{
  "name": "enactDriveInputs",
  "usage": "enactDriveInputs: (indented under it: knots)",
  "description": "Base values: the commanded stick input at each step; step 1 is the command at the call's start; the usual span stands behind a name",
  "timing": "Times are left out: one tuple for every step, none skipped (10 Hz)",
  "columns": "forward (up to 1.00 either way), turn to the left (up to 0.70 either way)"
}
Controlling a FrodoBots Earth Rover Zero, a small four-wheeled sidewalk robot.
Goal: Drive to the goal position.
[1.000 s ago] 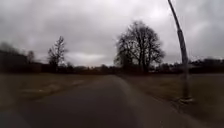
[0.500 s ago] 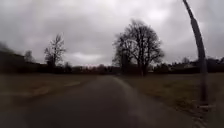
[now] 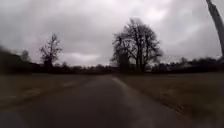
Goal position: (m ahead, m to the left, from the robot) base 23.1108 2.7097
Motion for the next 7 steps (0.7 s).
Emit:
enactDriveInputs:
  knots:
    - [1.00, 0.07]
    - [1.00, 0.40]
    - [1.00, 0.40]
    - [1.00, 0.40]
    - [1.00, 0.40]
    - [1.00, 0.22]
    - [1.00, 0.00]
